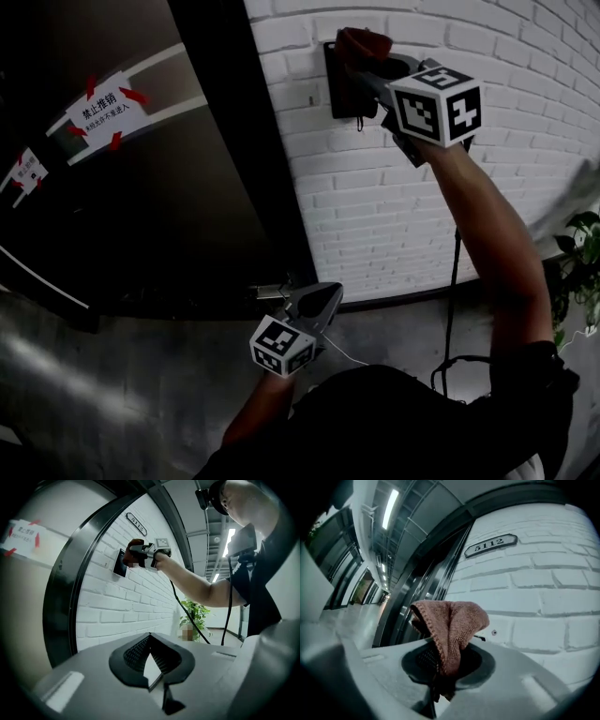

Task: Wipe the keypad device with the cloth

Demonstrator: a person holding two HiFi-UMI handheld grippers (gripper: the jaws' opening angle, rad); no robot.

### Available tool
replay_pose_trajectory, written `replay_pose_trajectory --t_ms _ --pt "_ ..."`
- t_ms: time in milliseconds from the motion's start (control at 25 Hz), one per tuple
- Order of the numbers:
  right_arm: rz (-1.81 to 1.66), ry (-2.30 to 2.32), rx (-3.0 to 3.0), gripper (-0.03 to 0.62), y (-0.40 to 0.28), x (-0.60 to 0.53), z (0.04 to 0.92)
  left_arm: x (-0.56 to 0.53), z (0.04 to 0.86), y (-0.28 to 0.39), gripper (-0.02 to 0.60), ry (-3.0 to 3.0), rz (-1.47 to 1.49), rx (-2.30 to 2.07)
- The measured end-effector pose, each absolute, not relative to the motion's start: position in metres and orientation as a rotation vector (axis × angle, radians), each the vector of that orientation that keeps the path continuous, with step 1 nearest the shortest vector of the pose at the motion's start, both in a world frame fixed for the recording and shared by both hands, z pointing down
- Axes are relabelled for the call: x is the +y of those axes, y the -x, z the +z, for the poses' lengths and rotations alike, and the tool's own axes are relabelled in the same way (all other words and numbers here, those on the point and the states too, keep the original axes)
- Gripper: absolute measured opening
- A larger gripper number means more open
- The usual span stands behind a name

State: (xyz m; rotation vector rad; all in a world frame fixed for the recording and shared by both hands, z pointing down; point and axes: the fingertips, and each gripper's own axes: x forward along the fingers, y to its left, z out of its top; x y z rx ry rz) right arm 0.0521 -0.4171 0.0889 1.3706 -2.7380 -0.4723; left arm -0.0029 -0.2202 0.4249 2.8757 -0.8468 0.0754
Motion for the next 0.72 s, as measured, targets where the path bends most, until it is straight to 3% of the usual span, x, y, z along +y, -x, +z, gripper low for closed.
replay_pose_trajectory --t_ms 720 --pt "-0.504 -1.467 -2.618 0.046 -0.05 -0.46 0.071 -0.224 0.433 0.032 0.017 -2.83 0.05 -0.956"
